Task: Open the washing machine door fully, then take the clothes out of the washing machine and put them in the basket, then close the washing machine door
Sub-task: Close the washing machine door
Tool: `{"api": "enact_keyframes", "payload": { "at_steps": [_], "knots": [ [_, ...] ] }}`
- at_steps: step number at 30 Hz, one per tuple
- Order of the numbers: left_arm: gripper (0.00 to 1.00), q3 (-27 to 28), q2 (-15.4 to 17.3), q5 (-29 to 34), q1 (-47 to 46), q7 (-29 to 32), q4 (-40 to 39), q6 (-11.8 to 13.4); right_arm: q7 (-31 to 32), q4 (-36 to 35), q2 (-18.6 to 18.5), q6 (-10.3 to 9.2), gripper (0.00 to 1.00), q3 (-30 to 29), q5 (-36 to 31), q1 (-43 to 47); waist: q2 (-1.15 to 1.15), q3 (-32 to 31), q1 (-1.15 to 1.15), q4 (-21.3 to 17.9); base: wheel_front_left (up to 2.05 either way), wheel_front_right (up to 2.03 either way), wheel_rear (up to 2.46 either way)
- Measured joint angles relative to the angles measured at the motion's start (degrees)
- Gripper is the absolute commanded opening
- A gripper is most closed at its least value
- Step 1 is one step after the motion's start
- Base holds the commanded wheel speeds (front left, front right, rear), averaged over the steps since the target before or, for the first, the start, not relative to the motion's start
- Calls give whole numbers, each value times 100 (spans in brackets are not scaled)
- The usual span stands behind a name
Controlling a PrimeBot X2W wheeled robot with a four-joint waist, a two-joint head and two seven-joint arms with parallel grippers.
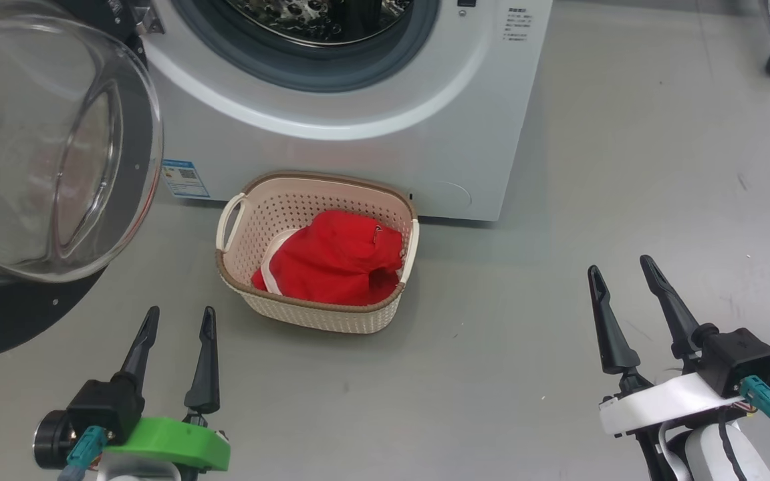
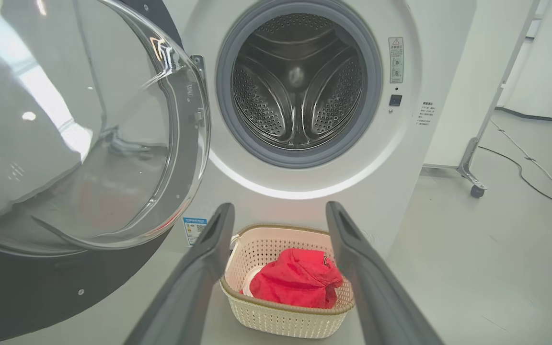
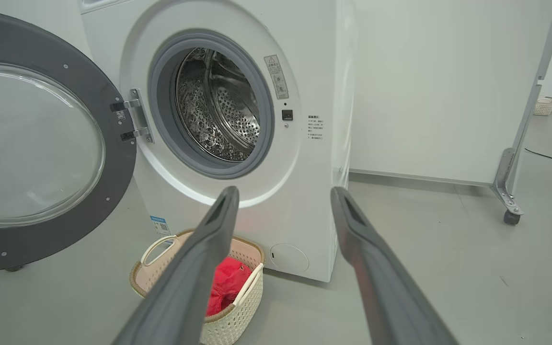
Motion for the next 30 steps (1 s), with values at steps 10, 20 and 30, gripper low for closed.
{"api": "enact_keyframes", "payload": {
  "at_steps": [10,20,30],
  "knots": [
    [100,-29,0,-52,3,0,-5,64,0,-9,-65,0,100,93,0,-26,0,66,0,681,0,0,0],
    [100,-74,0,-51,5,0,48,82,0,10,-79,0,100,84,1,-22,0,-4,0,1372,0,0,0],
    [100,-12,0,-41,146,0,89,82,0,60,-45,0,100,226,1,-1,0,-185,0,1899,0,0,0]
  ]
}}
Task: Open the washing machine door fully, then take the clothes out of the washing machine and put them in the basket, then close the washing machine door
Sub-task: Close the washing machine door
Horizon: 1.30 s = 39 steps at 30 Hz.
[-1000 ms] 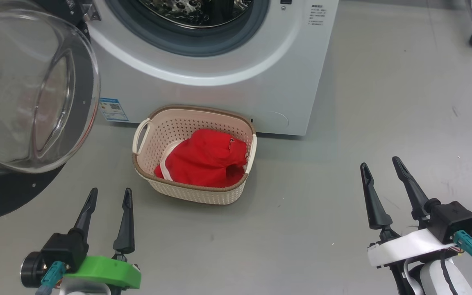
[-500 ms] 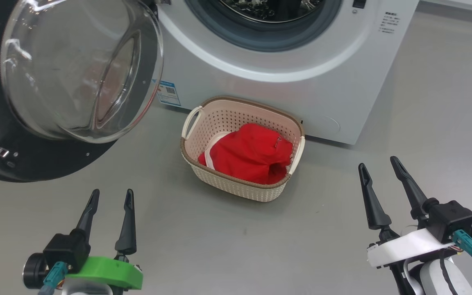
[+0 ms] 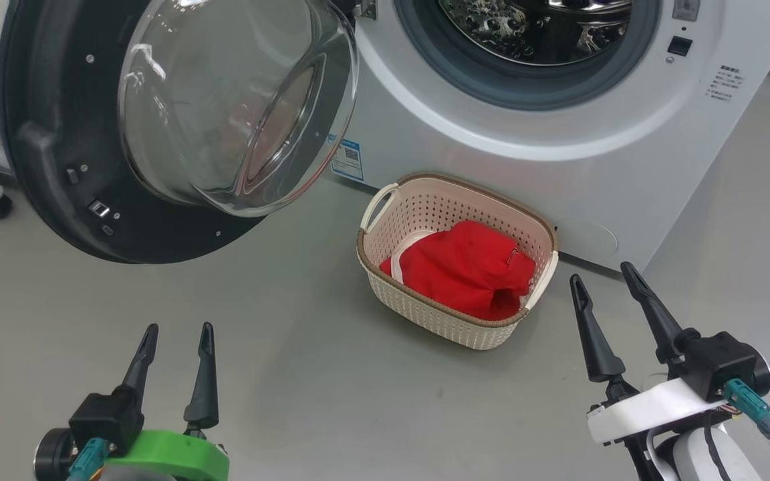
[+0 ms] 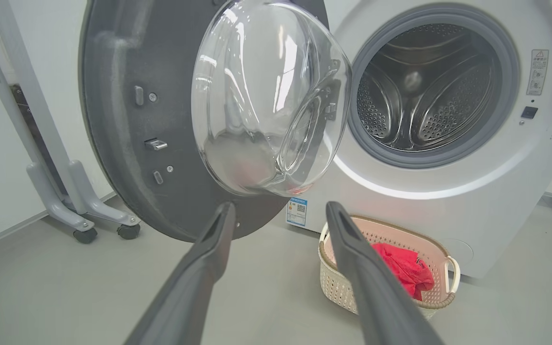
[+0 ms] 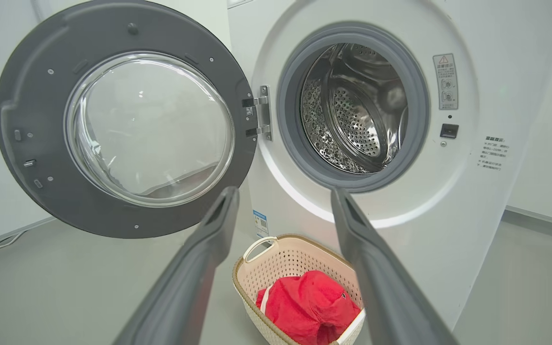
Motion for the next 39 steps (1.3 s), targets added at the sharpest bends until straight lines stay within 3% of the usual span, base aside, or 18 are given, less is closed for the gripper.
{"api": "enact_keyframes", "payload": {
  "at_steps": [39],
  "knots": [
    [100,148,1,4,96,0,-194,49,0,36,19,0,100,54,-2,32,0,-37,0,274,0,0,0]
  ]
}}
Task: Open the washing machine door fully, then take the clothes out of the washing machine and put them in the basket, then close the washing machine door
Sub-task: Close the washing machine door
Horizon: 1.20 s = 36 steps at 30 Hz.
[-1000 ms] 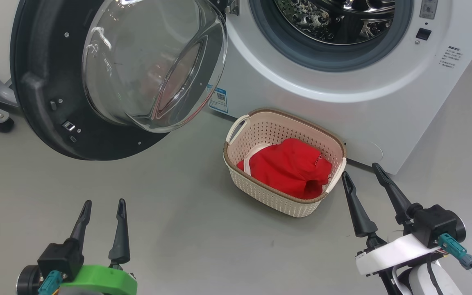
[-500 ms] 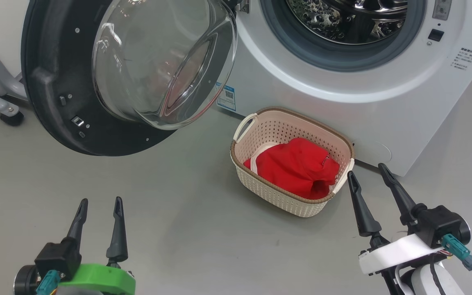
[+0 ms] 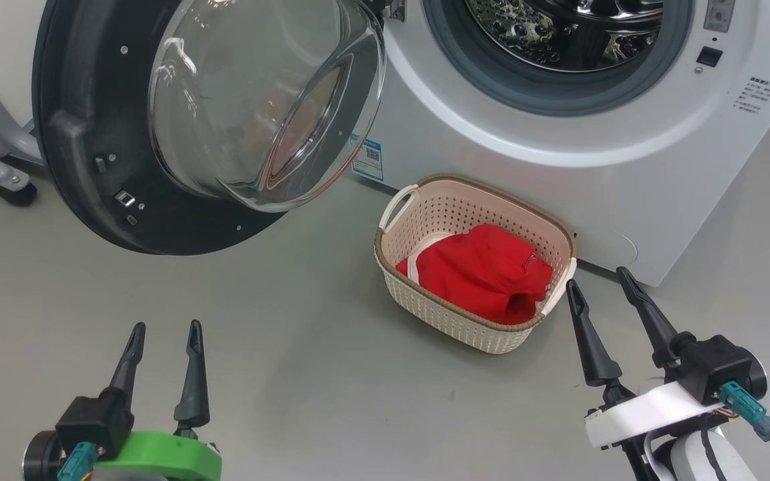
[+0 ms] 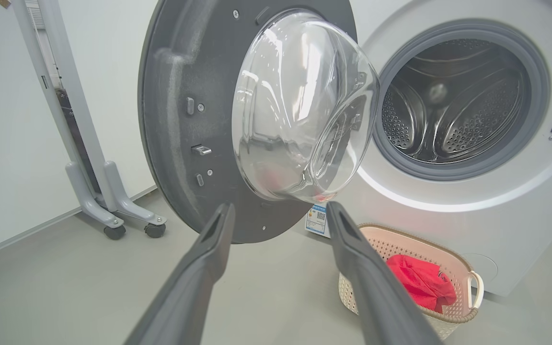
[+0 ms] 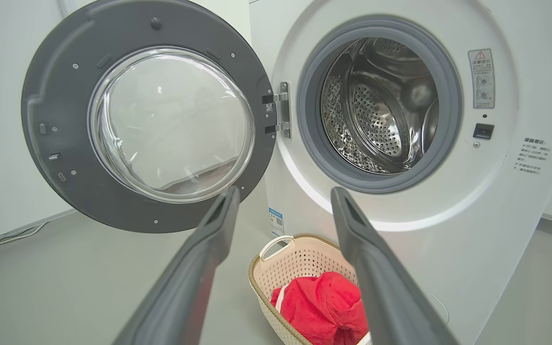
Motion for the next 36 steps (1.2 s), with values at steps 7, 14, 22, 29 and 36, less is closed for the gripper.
{"api": "enact_keyframes", "payload": {
  "at_steps": [7,14,22,29,36],
  "knots": [
    [100,-3,0,0,21,0,-23,1,0,3,3,0,100,0,0,-1,0,16,0,-23,0,0,0],
    [100,-4,0,-9,25,0,-37,45,0,3,5,0,100,-1,0,-1,0,32,0,-31,0,0,0],
    [100,-3,0,-14,27,0,-64,51,0,4,5,0,100,0,0,-1,0,54,0,-51,0,0,0],
    [100,-4,0,-14,27,0,-80,54,0,4,5,0,100,-1,0,-1,0,66,0,-67,0,0,0],
    [2,-1,0,-14,27,0,-91,97,0,4,5,0,100,1,0,-1,0,77,0,-75,0,0,0]
  ]
}}
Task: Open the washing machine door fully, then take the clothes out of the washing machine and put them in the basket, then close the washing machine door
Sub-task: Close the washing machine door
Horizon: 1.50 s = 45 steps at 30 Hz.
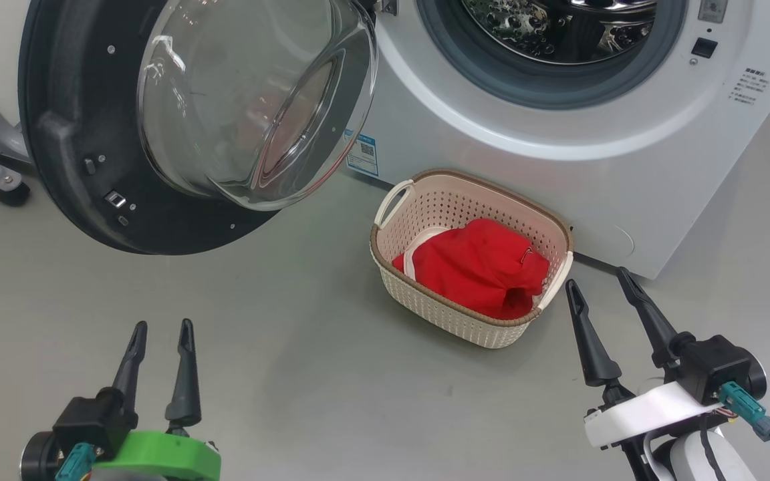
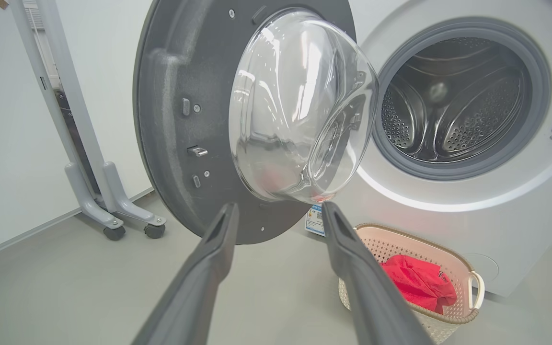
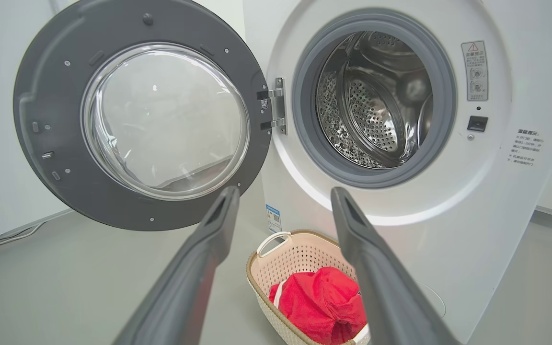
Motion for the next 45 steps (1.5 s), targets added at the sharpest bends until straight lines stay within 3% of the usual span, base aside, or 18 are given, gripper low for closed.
{"api": "enact_keyframes", "payload": {
  "at_steps": [5,14,23,27,37,45],
  "knots": [
    [0,57,-1,5,7,1,-122,5,0,-16,0,0,100,92,-10,-4,0,70,0,-23,0,0,0],
    [0,675,108,0,-14,0,-606,81,0,-62,-93,0,100,192,-69,-47,0,352,0,-120,0,0,0],
    [0,1324,727,55,-502,-25,-1406,102,66,-254,-414,0,100,347,-194,-238,0,801,0,-287,0,0,0],
    [0,1778,1176,-37,-848,-24,-1635,102,112,-359,-514,0,100,357,-202,-359,0,1040,0,-394,0,0,0],
    [0,2943,1981,-836,-1900,512,-1837,103,119,-441,-755,0,100,471,-202,-597,0,1562,0,-685,0,0,0],
    [0,4086,2081,-2238,-2919,1206,-1022,391,116,-494,-856,0,100,504,-191,-795,0,1892,0,-991,0,0,0]
  ]
}}
